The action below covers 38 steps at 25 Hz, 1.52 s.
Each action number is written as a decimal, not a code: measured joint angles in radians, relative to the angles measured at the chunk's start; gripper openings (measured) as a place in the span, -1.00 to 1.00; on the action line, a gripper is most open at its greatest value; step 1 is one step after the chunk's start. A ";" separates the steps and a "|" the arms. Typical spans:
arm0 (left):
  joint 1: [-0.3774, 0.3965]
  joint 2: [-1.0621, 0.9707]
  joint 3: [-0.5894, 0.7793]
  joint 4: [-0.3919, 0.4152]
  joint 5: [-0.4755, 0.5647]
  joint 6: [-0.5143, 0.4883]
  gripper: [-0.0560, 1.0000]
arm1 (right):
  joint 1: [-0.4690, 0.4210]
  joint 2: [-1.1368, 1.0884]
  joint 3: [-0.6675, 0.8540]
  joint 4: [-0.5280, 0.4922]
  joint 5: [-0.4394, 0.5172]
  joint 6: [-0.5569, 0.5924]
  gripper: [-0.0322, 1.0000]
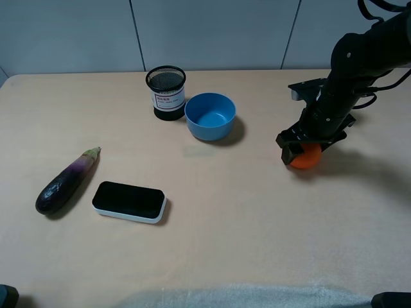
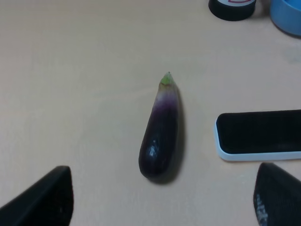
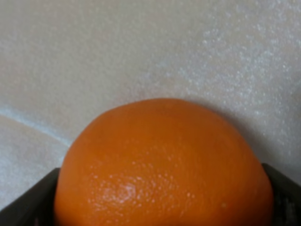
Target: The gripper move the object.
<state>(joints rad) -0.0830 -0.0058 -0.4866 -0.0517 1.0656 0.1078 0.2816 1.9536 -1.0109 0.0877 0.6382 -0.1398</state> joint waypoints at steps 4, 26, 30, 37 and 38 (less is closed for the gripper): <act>0.000 0.000 0.000 0.000 0.000 0.000 0.57 | 0.000 0.000 0.000 0.000 0.003 0.000 0.15; 0.000 0.000 0.000 0.000 0.000 0.000 0.57 | -0.131 -0.243 0.000 0.011 0.143 -0.003 0.15; 0.000 0.000 0.000 0.000 0.000 0.000 0.57 | -0.169 -0.281 0.000 0.011 0.161 -0.003 0.15; 0.000 0.000 0.000 0.000 0.000 0.000 0.57 | -0.198 -0.340 0.000 0.010 0.194 0.004 0.15; 0.000 0.000 0.000 0.000 0.000 0.000 0.57 | -0.199 -0.346 0.000 0.010 0.194 0.004 0.15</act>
<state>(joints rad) -0.0830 -0.0058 -0.4866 -0.0517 1.0656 0.1078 0.0823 1.6075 -1.0109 0.0973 0.8318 -0.1360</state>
